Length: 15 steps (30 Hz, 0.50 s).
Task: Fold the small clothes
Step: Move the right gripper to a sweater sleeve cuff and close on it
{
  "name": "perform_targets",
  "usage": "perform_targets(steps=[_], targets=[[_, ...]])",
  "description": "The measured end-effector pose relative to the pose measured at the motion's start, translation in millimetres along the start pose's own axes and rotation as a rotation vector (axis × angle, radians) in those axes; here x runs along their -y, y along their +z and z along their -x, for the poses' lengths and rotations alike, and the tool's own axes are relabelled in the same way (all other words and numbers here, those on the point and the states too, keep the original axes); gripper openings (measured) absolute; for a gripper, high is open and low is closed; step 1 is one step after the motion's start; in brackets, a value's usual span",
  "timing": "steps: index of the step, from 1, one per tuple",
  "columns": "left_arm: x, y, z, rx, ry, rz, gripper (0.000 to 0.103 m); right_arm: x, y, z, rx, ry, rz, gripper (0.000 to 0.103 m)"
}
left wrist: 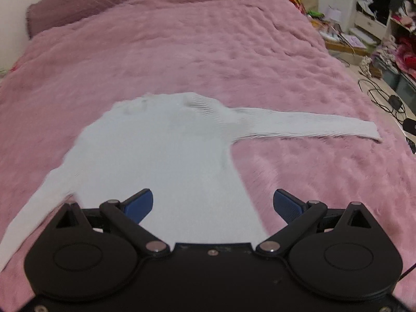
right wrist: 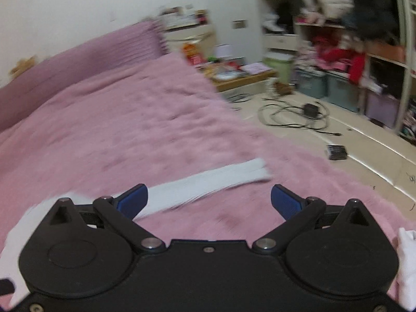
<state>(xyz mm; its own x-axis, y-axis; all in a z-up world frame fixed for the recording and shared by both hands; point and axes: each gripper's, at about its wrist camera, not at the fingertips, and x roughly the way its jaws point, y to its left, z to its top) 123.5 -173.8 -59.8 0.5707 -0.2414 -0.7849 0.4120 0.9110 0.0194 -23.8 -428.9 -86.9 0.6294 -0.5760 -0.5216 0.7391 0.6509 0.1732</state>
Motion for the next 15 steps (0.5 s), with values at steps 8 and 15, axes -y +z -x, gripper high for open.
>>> perform_targets(steps=[8, 15], targets=[[37, 43, -97, -0.094, -0.031, 0.001, 0.103, 56, 14, -115, -0.102, -0.121, -0.190, 0.100], [56, 65, -143, -0.100, -0.032, -0.012, 0.103, 86, 9, -179, -0.230, -0.119, -0.386, 0.093]])
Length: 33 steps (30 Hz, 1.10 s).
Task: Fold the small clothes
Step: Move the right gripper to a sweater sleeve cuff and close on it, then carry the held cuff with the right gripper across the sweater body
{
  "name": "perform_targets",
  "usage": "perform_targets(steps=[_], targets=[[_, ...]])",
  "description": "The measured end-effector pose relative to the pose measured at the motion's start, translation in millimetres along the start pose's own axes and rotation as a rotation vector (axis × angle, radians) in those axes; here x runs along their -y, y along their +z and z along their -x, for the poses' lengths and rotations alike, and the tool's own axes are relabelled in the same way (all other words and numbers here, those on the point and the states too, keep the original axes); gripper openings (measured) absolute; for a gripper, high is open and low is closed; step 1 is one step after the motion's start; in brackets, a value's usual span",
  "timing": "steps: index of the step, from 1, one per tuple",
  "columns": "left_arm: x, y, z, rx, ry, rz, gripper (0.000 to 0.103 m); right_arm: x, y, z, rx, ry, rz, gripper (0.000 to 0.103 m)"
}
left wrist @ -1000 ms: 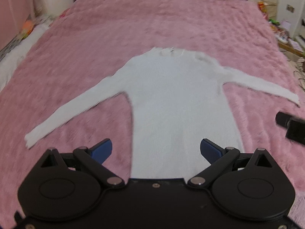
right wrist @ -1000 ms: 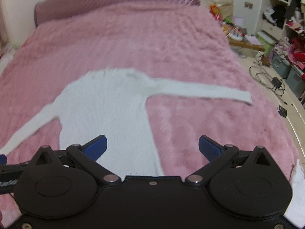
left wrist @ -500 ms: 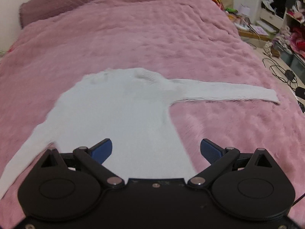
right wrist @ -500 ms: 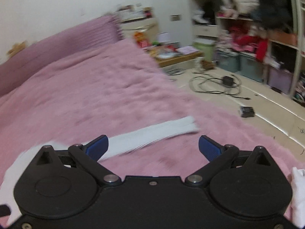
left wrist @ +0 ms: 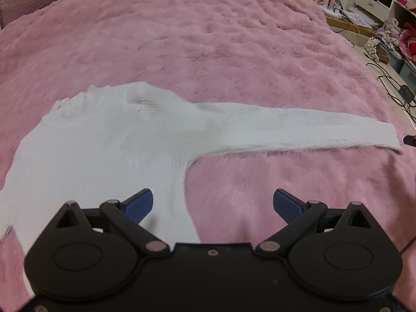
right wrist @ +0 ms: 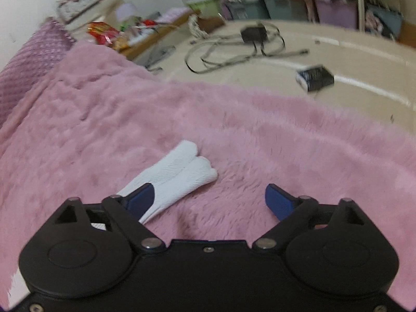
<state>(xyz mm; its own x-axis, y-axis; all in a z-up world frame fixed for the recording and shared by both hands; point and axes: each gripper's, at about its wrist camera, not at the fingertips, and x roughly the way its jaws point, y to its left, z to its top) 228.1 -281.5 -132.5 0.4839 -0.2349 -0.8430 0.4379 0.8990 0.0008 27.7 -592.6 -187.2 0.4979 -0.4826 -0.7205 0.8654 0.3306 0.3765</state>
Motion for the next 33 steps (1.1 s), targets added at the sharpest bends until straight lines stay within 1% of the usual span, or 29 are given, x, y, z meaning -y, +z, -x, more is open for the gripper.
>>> perform_targets(steps=[2, 4, 6, 9, 10, 11, 12, 14, 16, 19, 21, 23, 27, 29, 31, 32, 33], targets=[[2, 5, -12, -0.002, 0.013, 0.001, 0.103, 5, 0, -10, -0.037, 0.013, -0.050, 0.093], [3, 8, -21, -0.007, 0.009, 0.005, 0.103, 9, -2, -18, -0.050, 0.011, -0.096, 0.093], [4, 9, -28, -0.009, 0.005, 0.002, 0.103, 11, -2, -25, -0.043, 0.015, -0.120, 0.094], [8, 11, -36, -0.012, 0.015, -0.013, 0.103, 11, 2, -28, -0.024, 0.044, -0.152, 0.093], [8, 12, -38, -0.013, 0.019, -0.016, 0.103, 11, 3, -29, -0.024, 0.052, -0.163, 0.089], [8, 12, -40, -0.015, 0.023, -0.017, 0.103, 11, 5, -28, -0.023, 0.064, -0.173, 0.078], [8, 13, -42, -0.016, 0.025, -0.016, 0.103, 11, 7, -29, -0.028, 0.082, -0.179, 0.070], [6, 14, -43, -0.017, 0.029, -0.009, 0.103, 9, 10, -33, -0.056, 0.127, -0.187, 0.043], [5, 14, -43, -0.011, 0.025, -0.006, 0.103, 8, 10, -39, -0.087, 0.158, -0.207, 0.029], [6, 12, -45, -0.013, 0.030, -0.014, 0.103, 4, 8, -43, -0.078, 0.161, -0.206, 0.028], [6, 9, -45, -0.020, 0.031, -0.017, 0.103, 2, 7, -44, -0.068, 0.174, -0.210, 0.023], [6, 9, -47, -0.024, 0.032, -0.023, 0.103, -1, 8, -45, -0.063, 0.183, -0.200, 0.009], [3, 16, -55, 0.001, 0.040, -0.023, 0.103, -9, 9, -42, -0.040, 0.178, -0.149, 0.008], [-5, 20, -61, 0.053, 0.050, 0.000, 0.103, -11, 10, -38, -0.022, 0.189, -0.141, 0.008], [-13, 25, -72, 0.094, 0.088, 0.037, 0.103, -13, 11, -36, -0.012, 0.196, -0.135, 0.008], [-17, 27, -79, 0.088, 0.099, 0.051, 0.103, -13, 11, -36, -0.010, 0.198, -0.132, 0.008], [-21, 29, -87, 0.065, 0.107, 0.064, 0.103, -14, 11, -35, -0.009, 0.197, -0.130, 0.008]])
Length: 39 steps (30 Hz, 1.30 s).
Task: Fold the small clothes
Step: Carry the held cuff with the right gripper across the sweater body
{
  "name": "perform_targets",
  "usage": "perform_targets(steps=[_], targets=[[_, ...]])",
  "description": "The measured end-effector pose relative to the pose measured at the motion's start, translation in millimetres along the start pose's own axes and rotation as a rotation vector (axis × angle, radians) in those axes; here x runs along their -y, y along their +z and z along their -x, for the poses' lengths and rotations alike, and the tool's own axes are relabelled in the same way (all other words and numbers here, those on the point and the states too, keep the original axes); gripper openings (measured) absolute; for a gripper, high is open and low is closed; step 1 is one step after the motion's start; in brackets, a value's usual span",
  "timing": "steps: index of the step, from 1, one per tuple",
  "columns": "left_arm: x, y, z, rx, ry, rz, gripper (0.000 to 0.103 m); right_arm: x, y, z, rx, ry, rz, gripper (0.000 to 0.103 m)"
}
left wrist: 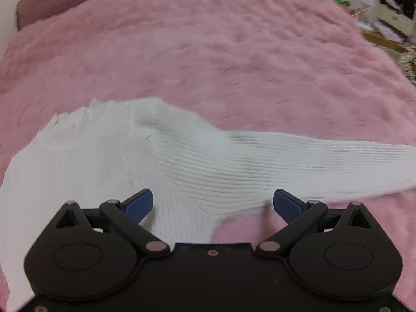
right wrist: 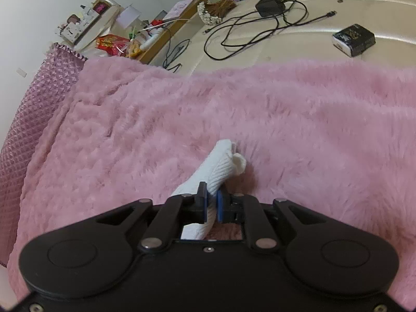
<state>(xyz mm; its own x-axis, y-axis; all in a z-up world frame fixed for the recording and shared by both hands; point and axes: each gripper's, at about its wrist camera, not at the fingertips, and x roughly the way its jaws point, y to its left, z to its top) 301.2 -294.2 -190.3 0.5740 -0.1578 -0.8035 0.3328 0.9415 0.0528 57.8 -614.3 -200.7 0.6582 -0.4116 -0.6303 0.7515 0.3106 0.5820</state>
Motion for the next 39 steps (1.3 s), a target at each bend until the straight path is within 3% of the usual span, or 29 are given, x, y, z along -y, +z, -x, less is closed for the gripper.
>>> perform_targets(steps=[4, 10, 20, 28, 39], targets=[[-4, 1, -23, -0.047, 0.007, 0.054, 0.103, -2, -1, 1, 0.006, 0.000, 0.010, 0.008], [-3, 5, -35, -0.061, 0.005, 0.045, 0.103, -23, -2, 17, 0.035, 0.037, 0.070, 0.008], [-32, 3, -25, -0.079, -0.063, 0.077, 0.103, -125, -27, 58, 0.023, 0.247, 0.208, 0.008], [-120, -10, -8, -0.106, -0.028, 0.199, 0.103, -233, -100, 65, -0.094, 0.434, 0.307, 0.008], [-257, -56, 24, -0.137, 0.087, 0.390, 0.103, -347, -247, 58, -0.335, 0.623, 0.423, 0.008]])
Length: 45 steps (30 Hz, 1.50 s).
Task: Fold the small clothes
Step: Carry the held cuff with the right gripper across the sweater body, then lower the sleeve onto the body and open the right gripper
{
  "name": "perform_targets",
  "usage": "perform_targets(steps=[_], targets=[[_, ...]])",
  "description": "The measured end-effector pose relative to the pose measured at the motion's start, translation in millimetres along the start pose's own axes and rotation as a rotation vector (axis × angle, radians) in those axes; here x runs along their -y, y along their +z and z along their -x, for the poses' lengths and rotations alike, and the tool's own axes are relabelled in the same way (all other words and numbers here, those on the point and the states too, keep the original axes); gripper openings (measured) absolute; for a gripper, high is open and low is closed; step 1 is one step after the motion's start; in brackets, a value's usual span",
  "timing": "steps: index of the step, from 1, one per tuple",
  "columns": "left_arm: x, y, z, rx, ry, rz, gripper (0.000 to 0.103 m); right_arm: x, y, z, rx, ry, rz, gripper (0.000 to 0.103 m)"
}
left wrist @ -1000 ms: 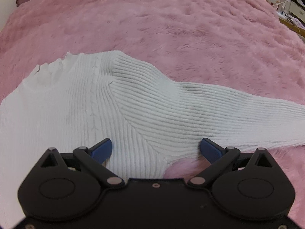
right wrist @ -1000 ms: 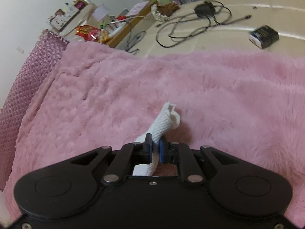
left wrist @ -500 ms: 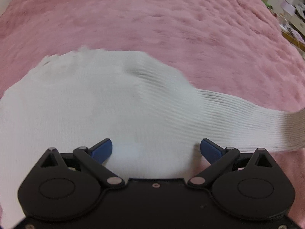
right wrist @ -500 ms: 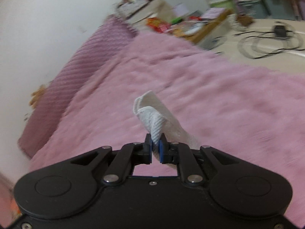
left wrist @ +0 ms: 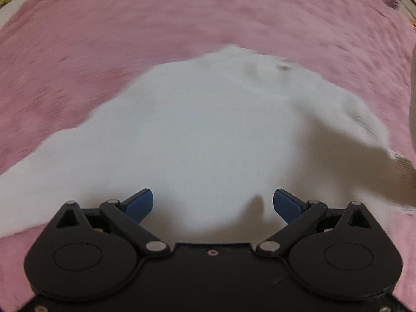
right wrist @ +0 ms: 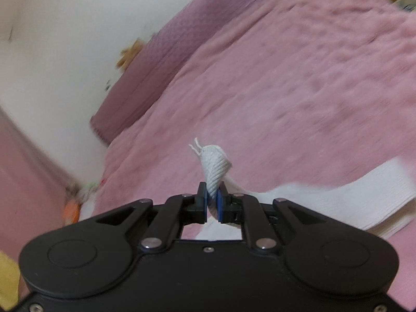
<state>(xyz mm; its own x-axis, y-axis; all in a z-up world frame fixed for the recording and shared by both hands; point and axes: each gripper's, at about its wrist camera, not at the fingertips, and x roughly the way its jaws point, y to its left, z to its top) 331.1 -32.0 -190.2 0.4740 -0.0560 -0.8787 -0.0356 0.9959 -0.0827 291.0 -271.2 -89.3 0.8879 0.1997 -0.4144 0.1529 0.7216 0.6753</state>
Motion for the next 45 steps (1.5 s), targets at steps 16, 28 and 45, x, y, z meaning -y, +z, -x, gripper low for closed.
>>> perform_targets(steps=[16, 28, 45], targets=[[-134, -8, 27, 0.050, 0.157, 0.128, 0.103, -54, -128, -110, -0.313, 0.082, 0.052, 0.008], [-154, -5, 34, 0.072, 0.195, 0.171, 0.103, -46, -185, -155, -0.481, 0.042, 0.086, 0.017], [-89, 27, 18, 0.133, 0.057, 0.097, 0.103, 26, -111, -10, -0.028, -0.316, 0.344, 0.060]])
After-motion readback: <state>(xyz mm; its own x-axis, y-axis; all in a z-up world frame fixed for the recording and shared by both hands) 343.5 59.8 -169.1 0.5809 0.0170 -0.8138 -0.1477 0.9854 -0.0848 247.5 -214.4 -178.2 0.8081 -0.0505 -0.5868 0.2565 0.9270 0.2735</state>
